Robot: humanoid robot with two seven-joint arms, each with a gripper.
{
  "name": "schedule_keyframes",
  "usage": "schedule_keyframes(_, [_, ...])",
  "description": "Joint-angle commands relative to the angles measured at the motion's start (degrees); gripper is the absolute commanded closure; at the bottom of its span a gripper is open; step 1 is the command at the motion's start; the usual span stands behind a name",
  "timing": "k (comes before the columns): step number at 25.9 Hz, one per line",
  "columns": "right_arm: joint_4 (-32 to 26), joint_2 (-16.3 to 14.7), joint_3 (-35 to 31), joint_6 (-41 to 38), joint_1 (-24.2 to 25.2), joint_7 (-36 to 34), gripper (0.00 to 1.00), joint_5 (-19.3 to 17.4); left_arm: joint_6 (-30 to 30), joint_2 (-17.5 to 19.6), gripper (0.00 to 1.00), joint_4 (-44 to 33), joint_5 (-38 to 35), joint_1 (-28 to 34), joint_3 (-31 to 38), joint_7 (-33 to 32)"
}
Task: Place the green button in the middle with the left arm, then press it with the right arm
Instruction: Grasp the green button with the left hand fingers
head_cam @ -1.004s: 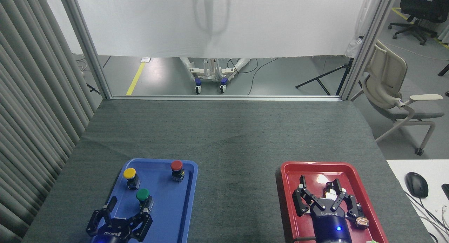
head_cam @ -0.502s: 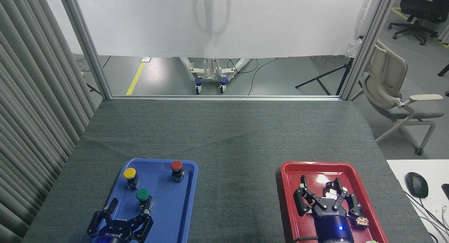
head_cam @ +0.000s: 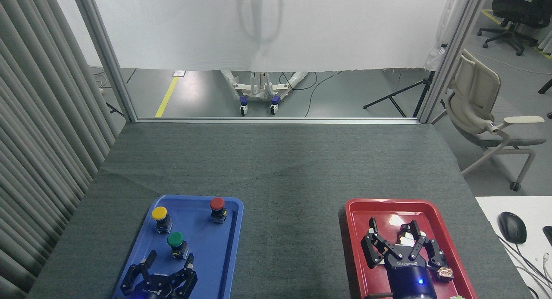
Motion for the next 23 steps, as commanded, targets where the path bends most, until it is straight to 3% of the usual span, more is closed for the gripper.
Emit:
schedule_keyframes(1, [0.1, 0.2, -0.5, -0.4, -0.1, 0.0, 0.0, -0.1, 1.1, 0.2, 0.04, 1.6, -0.4, -1.0, -0.2, 0.2])
schedule_keyframes(14, [0.1, 0.4, -0.8, -0.2, -1.6, 0.0, 0.0, -0.1, 1.3, 0.4, 0.09, 9.1, -5.4, -5.9, -3.6, -0.1])
schedule_keyframes(17, [0.1, 0.6, -0.8, 0.1, -2.4, 0.1, 0.0, -0.1, 1.3, 0.2, 0.23, 10.4, -5.3, -6.9, -3.6, 0.1])
schedule_keyframes(23, [0.1, 0.6, -0.8, -0.1, -2.5, 0.1, 0.0, -0.1, 1.2, 0.2, 0.68, 12.1, -5.2, -7.9, -3.6, 0.2])
